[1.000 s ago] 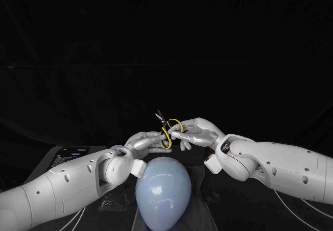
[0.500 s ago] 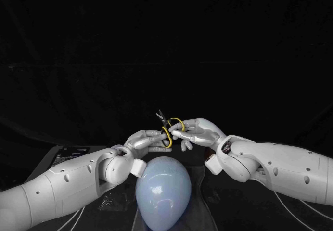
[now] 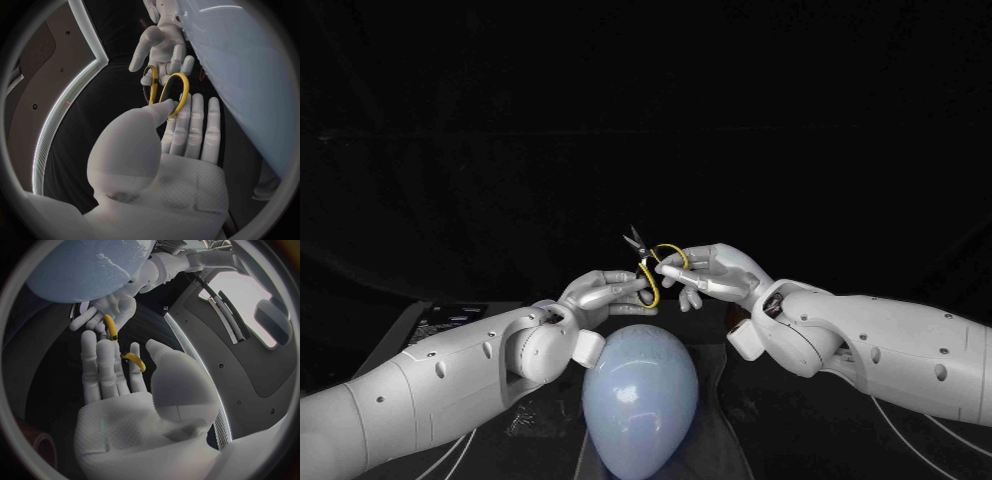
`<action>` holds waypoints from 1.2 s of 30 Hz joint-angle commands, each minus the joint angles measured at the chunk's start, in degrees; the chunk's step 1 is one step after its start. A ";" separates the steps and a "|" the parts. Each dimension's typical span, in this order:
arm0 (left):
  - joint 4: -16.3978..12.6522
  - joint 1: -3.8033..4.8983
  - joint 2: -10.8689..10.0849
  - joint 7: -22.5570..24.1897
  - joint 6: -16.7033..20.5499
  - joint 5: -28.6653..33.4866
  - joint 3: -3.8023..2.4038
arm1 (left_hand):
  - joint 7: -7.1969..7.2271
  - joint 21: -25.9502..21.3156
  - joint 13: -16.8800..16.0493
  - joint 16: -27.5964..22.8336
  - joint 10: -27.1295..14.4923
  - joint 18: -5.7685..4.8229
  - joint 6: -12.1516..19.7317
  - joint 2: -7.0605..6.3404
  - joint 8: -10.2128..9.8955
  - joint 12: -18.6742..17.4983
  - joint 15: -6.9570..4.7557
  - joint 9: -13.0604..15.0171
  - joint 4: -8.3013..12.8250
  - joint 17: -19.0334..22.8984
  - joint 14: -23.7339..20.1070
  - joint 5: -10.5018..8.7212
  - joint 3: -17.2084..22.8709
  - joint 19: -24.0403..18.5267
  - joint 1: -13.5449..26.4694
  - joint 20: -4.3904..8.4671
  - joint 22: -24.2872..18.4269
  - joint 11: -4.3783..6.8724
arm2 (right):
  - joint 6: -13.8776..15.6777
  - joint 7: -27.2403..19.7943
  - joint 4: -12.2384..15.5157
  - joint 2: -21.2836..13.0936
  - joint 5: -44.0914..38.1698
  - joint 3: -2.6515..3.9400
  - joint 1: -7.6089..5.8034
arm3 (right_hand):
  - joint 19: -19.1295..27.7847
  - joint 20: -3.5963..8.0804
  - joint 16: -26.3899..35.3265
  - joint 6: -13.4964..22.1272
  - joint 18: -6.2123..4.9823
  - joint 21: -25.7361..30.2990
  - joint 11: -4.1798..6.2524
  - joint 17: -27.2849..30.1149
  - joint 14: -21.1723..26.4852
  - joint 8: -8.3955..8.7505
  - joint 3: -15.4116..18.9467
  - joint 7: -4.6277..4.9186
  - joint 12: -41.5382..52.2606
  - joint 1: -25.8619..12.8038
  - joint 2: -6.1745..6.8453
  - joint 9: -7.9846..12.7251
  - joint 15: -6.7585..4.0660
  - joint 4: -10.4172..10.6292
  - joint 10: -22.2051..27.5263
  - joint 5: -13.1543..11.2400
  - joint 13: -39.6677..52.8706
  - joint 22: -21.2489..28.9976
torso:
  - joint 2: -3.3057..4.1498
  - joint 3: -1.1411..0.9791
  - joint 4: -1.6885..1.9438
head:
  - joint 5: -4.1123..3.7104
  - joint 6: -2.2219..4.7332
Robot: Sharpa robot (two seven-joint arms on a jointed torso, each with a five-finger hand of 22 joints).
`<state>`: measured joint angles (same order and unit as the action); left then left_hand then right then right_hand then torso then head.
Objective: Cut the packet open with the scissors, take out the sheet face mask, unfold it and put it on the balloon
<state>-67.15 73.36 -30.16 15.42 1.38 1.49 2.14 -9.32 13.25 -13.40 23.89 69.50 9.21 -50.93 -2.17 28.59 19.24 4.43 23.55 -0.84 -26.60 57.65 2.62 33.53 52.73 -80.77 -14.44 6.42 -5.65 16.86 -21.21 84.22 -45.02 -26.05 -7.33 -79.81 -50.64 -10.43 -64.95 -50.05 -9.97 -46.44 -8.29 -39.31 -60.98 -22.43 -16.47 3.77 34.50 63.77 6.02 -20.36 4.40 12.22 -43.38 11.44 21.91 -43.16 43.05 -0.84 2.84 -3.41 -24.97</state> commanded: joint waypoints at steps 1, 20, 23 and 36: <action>0.05 0.41 -0.36 2.97 -0.37 0.55 -0.37 | 0.16 0.21 -0.08 0.35 0.06 1.15 0.00 0.57 0.21 0.22 -0.35 0.97 0.19 -0.08 -0.14 0.19 0.32 0.02 0.02 0.38 0.08 0.41 | 2.43 5.42 -1.49 -0.47 -4.49 -0.34 0.56 | 0.64 -0.07 -0.98 6.45 -0.39 0.43 0.02 0.27 0.24 -0.92 0.74 7.90 0.55 -0.39 -0.18 -0.24 -0.02 0.28 0.88 -0.39 -0.20 -0.14 | 0.04 0.00 0.00 | 0.13 -0.06; -0.21 0.41 0.15 2.82 -0.38 0.50 -0.38 | 0.18 0.28 -0.17 0.45 -0.01 1.14 0.03 0.60 0.27 0.36 -0.37 1.05 0.30 -0.11 -0.18 0.19 0.32 -0.03 0.05 0.40 0.12 0.44 | 2.60 8.28 -3.17 1.59 -17.29 -0.52 3.00 | 1.41 -0.68 -4.29 8.48 -0.32 0.62 -0.78 3.55 2.76 -7.12 4.82 8.30 1.32 -1.26 -2.02 -1.24 0.74 4.13 7.19 2.43 -3.81 -1.16 | -0.02 0.00 0.03 | 0.29 -0.53; -0.30 0.41 0.20 2.78 -0.41 0.43 -0.38 | 0.18 0.28 -0.17 0.45 -0.01 1.14 0.03 0.60 0.27 0.36 -0.37 1.05 0.30 -0.11 -0.18 0.19 0.32 -0.03 0.05 0.40 0.12 0.44 | 2.56 8.19 -3.56 2.04 -17.52 -0.55 3.32 | 1.52 -0.87 -4.74 9.51 -0.32 0.65 -1.06 3.98 3.08 -7.00 4.98 8.33 0.35 -0.63 -2.35 -0.85 0.96 4.02 8.89 2.09 -5.07 -1.30 | 0.00 0.00 0.03 | 0.29 -0.52; -0.54 0.41 -0.03 2.57 -0.12 0.03 -0.38 | 0.18 0.31 -0.19 0.48 -0.03 1.14 0.04 0.60 0.29 0.39 -0.38 1.07 0.33 -0.11 -0.19 0.19 0.32 -0.04 0.06 0.40 0.13 0.44 | 5.39 3.58 -3.35 2.15 -11.70 -0.59 3.73 | 1.81 -1.56 -6.77 9.95 -0.42 0.57 -1.73 6.21 4.04 -5.79 4.76 8.76 -0.18 4.88 -2.45 1.40 1.60 1.91 11.88 0.99 -9.20 -2.00 | 0.06 -0.03 0.01 | 0.36 -0.51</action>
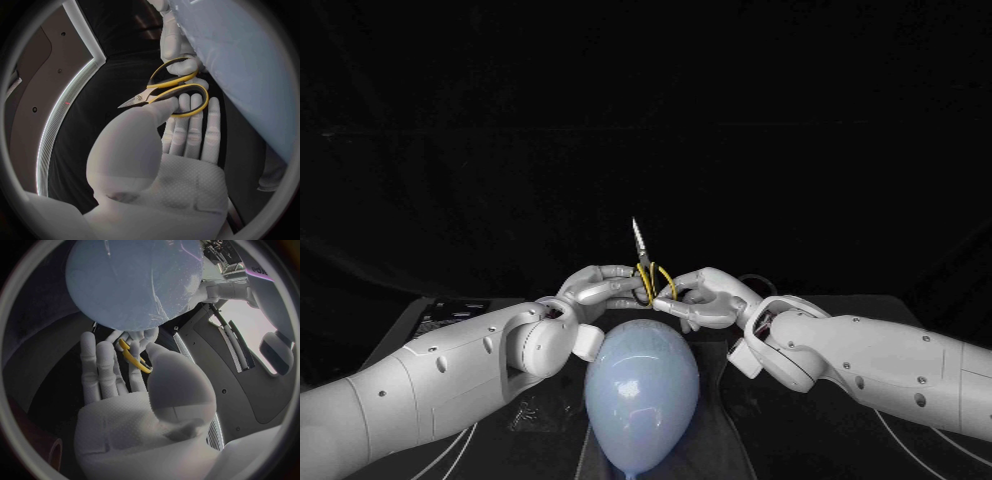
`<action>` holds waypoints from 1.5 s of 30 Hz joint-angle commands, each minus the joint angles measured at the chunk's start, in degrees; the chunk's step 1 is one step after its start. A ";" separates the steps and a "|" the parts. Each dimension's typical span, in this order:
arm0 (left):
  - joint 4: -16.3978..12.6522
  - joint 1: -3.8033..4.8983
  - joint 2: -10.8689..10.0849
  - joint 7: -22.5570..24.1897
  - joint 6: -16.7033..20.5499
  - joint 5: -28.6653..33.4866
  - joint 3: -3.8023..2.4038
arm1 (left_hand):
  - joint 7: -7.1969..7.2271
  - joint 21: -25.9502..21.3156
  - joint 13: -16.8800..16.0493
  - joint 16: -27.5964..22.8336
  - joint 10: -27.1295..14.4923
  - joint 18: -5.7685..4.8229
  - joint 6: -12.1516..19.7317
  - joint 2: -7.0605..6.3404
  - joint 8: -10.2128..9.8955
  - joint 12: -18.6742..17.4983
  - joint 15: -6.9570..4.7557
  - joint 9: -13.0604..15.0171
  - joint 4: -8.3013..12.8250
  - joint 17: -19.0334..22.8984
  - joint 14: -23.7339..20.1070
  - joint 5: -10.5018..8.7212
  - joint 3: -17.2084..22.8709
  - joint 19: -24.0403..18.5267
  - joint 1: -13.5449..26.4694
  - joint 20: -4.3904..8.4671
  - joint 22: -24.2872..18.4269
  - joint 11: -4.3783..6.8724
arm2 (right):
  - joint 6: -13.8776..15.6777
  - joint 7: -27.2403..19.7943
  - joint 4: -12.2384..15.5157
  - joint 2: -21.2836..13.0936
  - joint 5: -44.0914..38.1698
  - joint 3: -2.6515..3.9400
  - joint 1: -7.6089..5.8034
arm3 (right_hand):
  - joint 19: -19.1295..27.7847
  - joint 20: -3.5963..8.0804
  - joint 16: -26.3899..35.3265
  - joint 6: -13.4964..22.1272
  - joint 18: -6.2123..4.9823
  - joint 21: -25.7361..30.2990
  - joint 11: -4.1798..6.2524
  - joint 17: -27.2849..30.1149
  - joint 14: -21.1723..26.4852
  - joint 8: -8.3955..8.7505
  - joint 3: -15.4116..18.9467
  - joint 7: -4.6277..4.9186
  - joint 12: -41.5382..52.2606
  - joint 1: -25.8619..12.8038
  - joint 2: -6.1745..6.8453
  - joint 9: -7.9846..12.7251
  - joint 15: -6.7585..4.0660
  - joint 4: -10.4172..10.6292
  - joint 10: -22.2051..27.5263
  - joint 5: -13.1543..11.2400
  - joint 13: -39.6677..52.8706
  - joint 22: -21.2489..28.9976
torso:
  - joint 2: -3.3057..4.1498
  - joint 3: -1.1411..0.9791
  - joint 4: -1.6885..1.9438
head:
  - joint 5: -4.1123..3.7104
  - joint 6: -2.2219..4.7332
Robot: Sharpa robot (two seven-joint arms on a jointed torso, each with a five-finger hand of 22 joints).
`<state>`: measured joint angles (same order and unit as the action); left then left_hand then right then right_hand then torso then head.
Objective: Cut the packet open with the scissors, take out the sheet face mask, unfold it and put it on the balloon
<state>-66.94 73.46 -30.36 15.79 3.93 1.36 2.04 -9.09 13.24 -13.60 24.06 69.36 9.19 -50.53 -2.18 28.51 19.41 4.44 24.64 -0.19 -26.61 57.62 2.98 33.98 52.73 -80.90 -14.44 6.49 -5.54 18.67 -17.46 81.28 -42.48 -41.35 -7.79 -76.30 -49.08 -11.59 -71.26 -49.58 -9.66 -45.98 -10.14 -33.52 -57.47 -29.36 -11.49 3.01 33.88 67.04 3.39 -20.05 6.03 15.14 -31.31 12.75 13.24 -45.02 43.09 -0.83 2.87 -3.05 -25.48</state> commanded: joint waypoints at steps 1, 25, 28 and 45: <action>-0.75 0.32 0.13 2.17 -2.61 0.15 -0.28 | -0.05 0.31 0.00 0.31 0.10 1.17 -0.36 0.61 0.37 0.22 -0.38 -0.02 -0.31 -0.10 -0.16 -0.17 -0.13 -0.04 0.19 0.40 0.07 0.33 | 4.07 -0.96 -0.29 -0.49 4.60 -0.13 0.22 | 0.25 -0.38 -0.65 9.39 -0.75 0.10 0.19 0.68 0.55 1.33 -0.44 9.46 0.75 2.36 0.26 1.37 -0.07 -1.46 -0.51 -0.46 -0.82 -0.22 | 0.01 -0.05 -0.02 | 0.02 0.02; -0.71 0.32 -0.14 1.62 -1.59 -0.17 -0.27 | -0.05 0.42 -0.11 0.45 0.08 1.16 -0.35 0.77 0.44 0.40 -0.39 0.07 -0.28 -0.13 -0.17 -0.18 -0.14 -0.06 0.28 0.42 0.12 0.33 | 8.64 -5.91 1.05 -1.99 18.42 -0.03 0.24 | 1.26 -0.55 1.56 19.09 -0.73 2.78 0.04 6.42 3.34 5.58 0.63 7.85 3.36 4.43 1.54 5.27 0.10 -4.70 -3.31 -4.44 -6.59 0.50 | -0.02 -0.01 -0.03 | -0.03 0.10; -0.69 0.32 -0.17 1.61 -1.56 -0.18 -0.27 | -0.05 0.42 -0.11 0.45 0.08 1.16 -0.35 0.77 0.44 0.40 -0.39 0.07 -0.28 -0.13 -0.17 -0.18 -0.14 -0.06 0.28 0.42 0.12 0.33 | 8.89 -5.82 1.00 -2.02 18.72 -0.03 0.24 | 0.73 -0.44 1.47 19.54 -0.84 3.04 0.37 6.95 2.87 3.33 1.22 9.27 4.03 4.78 0.97 4.74 -0.16 -5.18 -4.54 -4.58 -7.19 0.74 | -0.02 0.00 -0.03 | -0.04 0.12; -0.61 0.32 -0.07 1.25 -1.29 -0.23 -0.26 | -0.05 0.45 -0.15 0.49 0.08 1.16 -0.35 0.80 0.46 0.45 -0.40 0.10 -0.25 -0.14 -0.17 -0.18 -0.15 -0.07 0.29 0.42 0.14 0.33 | 7.89 -5.31 1.68 -1.55 16.78 -0.02 0.24 | -2.60 1.05 0.41 6.96 -0.88 1.71 1.87 9.13 -1.77 1.74 0.79 9.27 -1.83 6.76 -3.14 7.83 -1.71 -6.63 -19.34 -8.52 -9.66 0.13 | -0.01 -0.02 -0.01 | -0.06 0.07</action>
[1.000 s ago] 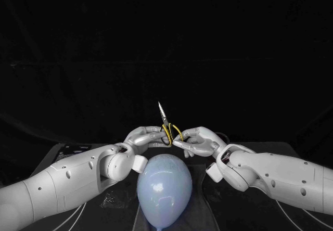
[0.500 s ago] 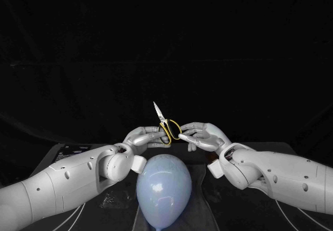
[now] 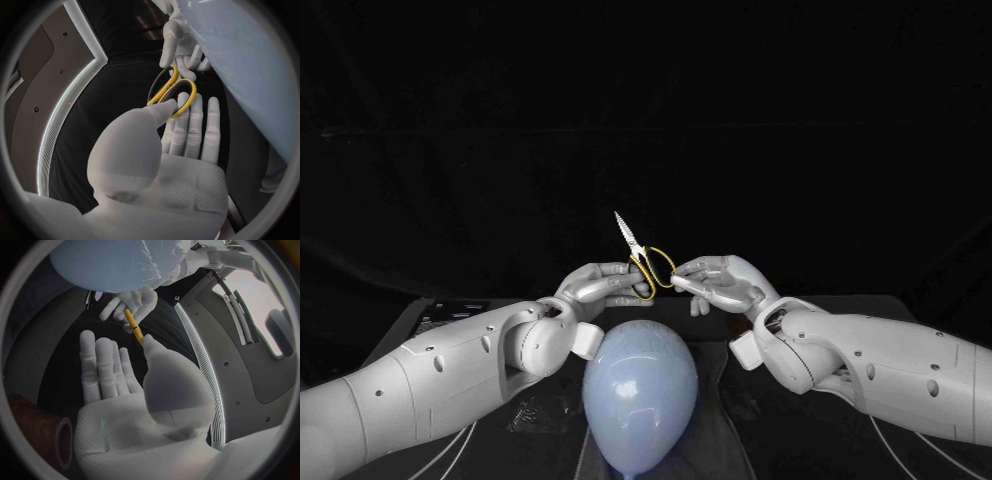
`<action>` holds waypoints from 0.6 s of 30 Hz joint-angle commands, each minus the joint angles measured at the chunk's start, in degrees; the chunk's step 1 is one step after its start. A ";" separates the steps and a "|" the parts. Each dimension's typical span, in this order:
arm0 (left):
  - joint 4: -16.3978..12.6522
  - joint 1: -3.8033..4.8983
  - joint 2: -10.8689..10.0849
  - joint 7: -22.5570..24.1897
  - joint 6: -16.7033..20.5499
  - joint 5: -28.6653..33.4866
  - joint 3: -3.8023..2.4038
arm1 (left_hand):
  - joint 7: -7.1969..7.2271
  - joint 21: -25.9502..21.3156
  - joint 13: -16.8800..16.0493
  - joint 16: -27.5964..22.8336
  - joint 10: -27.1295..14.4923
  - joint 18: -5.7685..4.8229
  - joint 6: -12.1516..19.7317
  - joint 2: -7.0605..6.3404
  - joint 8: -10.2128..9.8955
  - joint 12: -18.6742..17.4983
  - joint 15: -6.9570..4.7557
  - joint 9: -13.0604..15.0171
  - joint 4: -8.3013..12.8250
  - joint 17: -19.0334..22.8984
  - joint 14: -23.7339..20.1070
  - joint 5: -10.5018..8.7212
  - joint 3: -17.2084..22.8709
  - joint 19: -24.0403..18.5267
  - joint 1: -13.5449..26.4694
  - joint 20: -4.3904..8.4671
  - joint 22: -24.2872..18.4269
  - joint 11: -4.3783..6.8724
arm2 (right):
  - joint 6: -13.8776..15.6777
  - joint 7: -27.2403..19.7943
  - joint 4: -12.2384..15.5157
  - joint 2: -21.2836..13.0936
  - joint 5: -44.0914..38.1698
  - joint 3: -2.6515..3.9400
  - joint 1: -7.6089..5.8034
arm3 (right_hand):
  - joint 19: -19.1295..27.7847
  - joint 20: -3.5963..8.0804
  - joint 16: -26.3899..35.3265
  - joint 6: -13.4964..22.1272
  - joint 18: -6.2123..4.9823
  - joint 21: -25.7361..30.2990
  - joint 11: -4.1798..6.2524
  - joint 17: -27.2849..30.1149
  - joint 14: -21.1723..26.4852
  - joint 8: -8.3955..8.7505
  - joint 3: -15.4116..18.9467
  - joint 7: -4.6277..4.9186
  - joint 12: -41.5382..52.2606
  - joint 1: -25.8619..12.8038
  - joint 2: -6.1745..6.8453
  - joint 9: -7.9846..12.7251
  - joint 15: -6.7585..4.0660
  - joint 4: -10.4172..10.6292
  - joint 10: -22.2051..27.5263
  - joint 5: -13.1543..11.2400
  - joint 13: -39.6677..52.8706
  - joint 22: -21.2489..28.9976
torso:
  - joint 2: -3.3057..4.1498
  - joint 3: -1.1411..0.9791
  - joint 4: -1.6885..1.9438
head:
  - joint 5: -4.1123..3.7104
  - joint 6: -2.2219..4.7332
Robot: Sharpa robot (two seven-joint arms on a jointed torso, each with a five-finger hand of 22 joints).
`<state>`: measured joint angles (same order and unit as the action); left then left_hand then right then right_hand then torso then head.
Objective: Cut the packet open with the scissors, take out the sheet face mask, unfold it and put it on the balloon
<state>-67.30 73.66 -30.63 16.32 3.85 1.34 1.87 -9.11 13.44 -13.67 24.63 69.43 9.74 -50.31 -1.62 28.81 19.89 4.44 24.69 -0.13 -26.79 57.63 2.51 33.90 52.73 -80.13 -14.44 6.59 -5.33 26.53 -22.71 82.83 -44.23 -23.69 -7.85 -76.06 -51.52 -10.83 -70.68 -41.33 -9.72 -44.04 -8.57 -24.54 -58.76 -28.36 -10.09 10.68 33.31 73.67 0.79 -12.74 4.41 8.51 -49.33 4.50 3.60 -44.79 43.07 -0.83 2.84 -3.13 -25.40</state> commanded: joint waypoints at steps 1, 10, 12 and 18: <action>-0.25 0.11 0.21 0.69 -1.19 -0.25 -0.08 | -0.01 0.29 -0.11 -0.03 0.02 0.60 -0.57 0.25 0.19 0.03 -0.40 0.09 -0.28 0.02 -0.17 0.29 -0.10 -0.07 -0.46 0.43 0.06 0.13 | 0.01 -0.06 0.16 0.24 -0.94 0.04 0.00 | -0.28 0.51 0.03 -2.22 -0.77 -0.26 0.31 0.38 -0.74 2.06 -1.13 1.43 -3.16 -0.02 -0.30 1.29 -0.26 0.14 -2.40 -0.24 -0.06 -0.15 | 0.02 -0.01 0.02 | 0.01 0.00; -0.19 0.11 0.30 0.19 -0.85 -0.82 -0.08 | -0.01 0.29 -0.11 -0.03 0.02 0.60 -0.57 0.25 0.19 0.03 -0.40 0.09 -0.28 0.02 -0.17 0.29 -0.10 -0.07 -0.46 0.43 0.06 0.13 | 0.43 -0.01 0.19 0.80 -1.29 0.05 0.00 | -0.48 0.67 0.30 -4.25 -0.76 -0.26 0.57 0.71 -1.21 4.35 -2.33 1.34 -6.73 -0.15 0.35 2.54 -0.40 0.15 -4.41 -0.13 0.00 -0.25 | 0.02 -0.01 0.04 | 0.05 -0.04; -0.17 0.11 0.31 0.08 -0.76 -0.96 -0.08 | -0.01 0.29 -0.11 -0.03 0.02 0.60 -0.57 0.25 0.19 0.03 -0.40 0.09 -0.28 0.02 -0.17 0.29 -0.10 -0.07 -0.46 0.43 0.06 0.13 | 0.66 0.08 0.13 0.96 -1.26 0.07 -0.01 | -0.48 0.66 0.33 -4.27 -0.74 -0.24 0.50 0.74 -1.23 4.69 -2.42 1.40 -7.19 -0.20 0.49 2.70 -0.36 0.13 -4.44 0.00 0.00 -0.25 | 0.01 0.00 0.01 | 0.02 -0.05; -0.17 0.11 0.38 -0.17 -0.75 -1.33 -0.07 | 0.00 0.33 -0.14 0.02 0.01 0.61 -0.58 0.26 0.21 0.09 -0.42 0.12 -0.24 0.00 -0.16 0.29 -0.12 -0.07 -0.45 0.44 0.09 0.14 | 1.48 0.23 -0.21 1.46 -0.96 0.13 -0.03 | -0.63 0.59 0.21 -4.59 -0.73 -0.34 0.46 0.75 -1.48 5.47 -3.14 1.45 -8.29 0.01 0.34 3.08 -0.35 -0.07 -4.75 -0.03 0.04 -0.34 | 0.01 -0.01 0.03 | -0.03 -0.06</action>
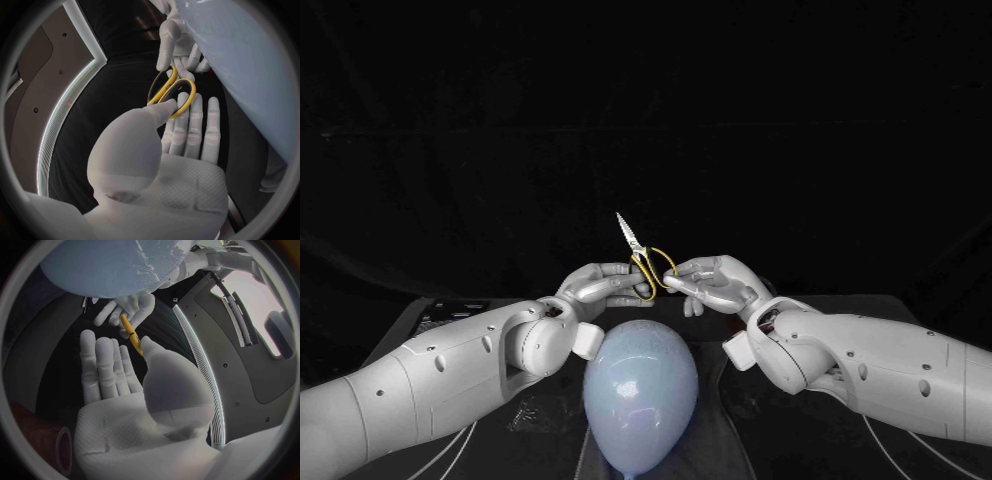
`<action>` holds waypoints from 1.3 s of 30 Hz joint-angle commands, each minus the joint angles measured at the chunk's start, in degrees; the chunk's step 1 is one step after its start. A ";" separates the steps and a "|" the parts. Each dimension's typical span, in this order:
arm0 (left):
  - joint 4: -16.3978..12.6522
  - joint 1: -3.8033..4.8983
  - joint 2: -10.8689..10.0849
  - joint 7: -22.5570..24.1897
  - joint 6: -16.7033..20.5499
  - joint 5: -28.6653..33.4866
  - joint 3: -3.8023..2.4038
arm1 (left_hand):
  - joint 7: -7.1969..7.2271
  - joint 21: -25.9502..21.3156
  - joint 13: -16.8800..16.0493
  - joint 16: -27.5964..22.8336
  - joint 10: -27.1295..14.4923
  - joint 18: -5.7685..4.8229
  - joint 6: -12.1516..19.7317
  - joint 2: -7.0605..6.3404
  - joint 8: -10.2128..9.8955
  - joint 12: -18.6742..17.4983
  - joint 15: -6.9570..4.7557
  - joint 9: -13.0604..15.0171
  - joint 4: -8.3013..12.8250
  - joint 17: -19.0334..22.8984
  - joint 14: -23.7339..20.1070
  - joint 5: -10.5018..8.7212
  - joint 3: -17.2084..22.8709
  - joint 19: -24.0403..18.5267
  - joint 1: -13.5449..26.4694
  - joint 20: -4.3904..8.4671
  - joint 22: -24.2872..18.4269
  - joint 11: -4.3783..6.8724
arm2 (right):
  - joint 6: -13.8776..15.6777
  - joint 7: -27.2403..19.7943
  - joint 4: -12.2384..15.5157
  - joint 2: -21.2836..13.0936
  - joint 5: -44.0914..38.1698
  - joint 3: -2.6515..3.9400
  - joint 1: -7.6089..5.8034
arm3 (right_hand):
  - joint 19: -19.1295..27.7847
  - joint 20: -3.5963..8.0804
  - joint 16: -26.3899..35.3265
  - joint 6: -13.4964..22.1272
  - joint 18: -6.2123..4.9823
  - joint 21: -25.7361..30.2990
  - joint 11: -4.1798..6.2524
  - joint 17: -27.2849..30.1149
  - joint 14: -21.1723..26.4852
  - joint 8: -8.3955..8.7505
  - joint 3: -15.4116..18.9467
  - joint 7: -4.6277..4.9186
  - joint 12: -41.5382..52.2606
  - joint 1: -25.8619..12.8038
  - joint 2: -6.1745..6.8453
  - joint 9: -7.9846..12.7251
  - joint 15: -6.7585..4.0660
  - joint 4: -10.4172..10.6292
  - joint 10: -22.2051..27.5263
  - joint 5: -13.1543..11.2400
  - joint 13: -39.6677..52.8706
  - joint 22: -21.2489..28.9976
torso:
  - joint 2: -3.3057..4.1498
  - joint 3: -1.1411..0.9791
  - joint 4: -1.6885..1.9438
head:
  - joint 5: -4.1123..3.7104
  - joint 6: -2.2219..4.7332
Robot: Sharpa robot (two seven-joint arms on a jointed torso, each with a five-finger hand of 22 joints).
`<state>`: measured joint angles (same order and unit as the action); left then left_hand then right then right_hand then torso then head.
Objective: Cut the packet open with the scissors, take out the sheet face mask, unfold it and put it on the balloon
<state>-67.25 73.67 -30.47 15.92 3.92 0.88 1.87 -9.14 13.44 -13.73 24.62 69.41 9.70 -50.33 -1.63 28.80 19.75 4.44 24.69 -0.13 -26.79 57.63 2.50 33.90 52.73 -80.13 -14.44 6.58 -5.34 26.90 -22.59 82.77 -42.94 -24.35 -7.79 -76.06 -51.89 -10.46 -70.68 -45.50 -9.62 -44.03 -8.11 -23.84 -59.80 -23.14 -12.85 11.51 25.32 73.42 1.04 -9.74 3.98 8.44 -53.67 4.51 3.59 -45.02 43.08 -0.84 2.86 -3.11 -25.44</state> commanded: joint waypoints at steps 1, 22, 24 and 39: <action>-0.22 0.11 0.24 0.19 -0.83 -0.93 -0.08 | 0.04 0.35 -0.10 0.05 0.02 0.65 -0.56 0.28 0.24 0.26 -0.43 0.14 -0.21 0.00 -0.16 0.30 -0.13 -0.08 -0.45 0.45 0.11 0.16 | 1.29 0.09 -0.20 0.23 -0.20 0.09 -0.03 | -0.45 0.32 0.03 -0.86 -0.89 -0.50 0.16 0.01 -0.74 0.63 -1.43 0.55 -0.86 0.74 -0.44 0.27 0.01 -0.25 -0.93 -1.03 0.06 -0.21 | -0.01 0.01 0.04 | -0.05 -0.02; -0.18 0.12 0.18 -2.00 0.58 -2.83 -0.06 | 0.01 0.46 -0.17 0.11 -0.26 0.61 -0.47 0.11 0.26 0.33 -0.41 0.23 -0.01 0.01 -0.36 0.31 -0.23 -0.21 -0.38 0.46 0.17 0.14 | 3.83 -1.04 0.89 -0.20 8.48 0.47 -0.78 | -9.55 4.38 -6.00 -10.13 0.60 -11.27 4.79 -16.84 -14.17 -2.82 -23.42 -4.20 -5.21 -4.51 -4.83 -3.11 -4.34 -2.37 -17.44 -1.73 2.04 -9.50 | -0.02 0.03 0.05 | -0.06 -0.05; -0.14 0.12 0.19 -2.25 0.64 -2.93 -0.06 | -0.13 0.46 -0.14 0.00 -0.84 0.54 -0.20 -0.02 0.15 0.20 -0.27 0.25 0.12 0.11 -0.83 0.32 -0.23 -0.55 -0.26 0.40 0.18 0.00 | 3.91 -0.69 0.99 -0.20 8.91 0.49 -1.03 | -9.83 4.47 -6.09 -10.19 0.67 -11.58 4.88 -17.26 -14.40 -3.04 -23.65 -4.29 -5.23 -4.77 -4.83 -3.38 -4.43 -2.50 -17.72 -1.73 2.22 -9.80 | -0.03 0.05 0.03 | -0.08 -0.02; -0.56 0.11 0.65 -0.88 -2.88 -3.75 -0.06 | -3.38 -3.01 3.87 -1.28 -11.88 -0.09 6.46 -3.38 -6.48 -5.78 3.67 -3.63 0.18 1.31 -10.44 0.32 1.10 -7.19 2.97 -2.07 -1.76 -4.15 | 4.70 3.44 -0.39 1.07 7.61 0.50 -1.88 | -10.53 4.73 -6.08 -10.24 0.80 -12.27 5.12 -17.85 -14.96 -3.65 -24.27 -4.52 -5.44 -5.45 -4.77 -4.22 -4.68 -3.04 -18.35 -1.73 2.73 -10.47 | 0.00 0.09 0.03 | -0.22 -0.13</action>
<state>-67.47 73.74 -30.08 14.01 3.27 -1.96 1.85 -11.13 10.58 -9.91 23.11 57.04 9.25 -43.42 -5.05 22.09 13.73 8.28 21.01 0.42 -25.29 47.02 2.88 35.15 45.65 -77.83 -16.58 4.87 -9.62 31.10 -20.58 82.51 -42.12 -16.22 -7.38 -77.84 -61.92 -5.75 -76.46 -55.17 -9.69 -56.02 -3.57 -41.59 -74.45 -26.54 -35.57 7.24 20.12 67.97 -3.01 -13.93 -0.63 6.64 -71.07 2.62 6.24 -55.38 43.06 -0.74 2.89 -3.30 -25.50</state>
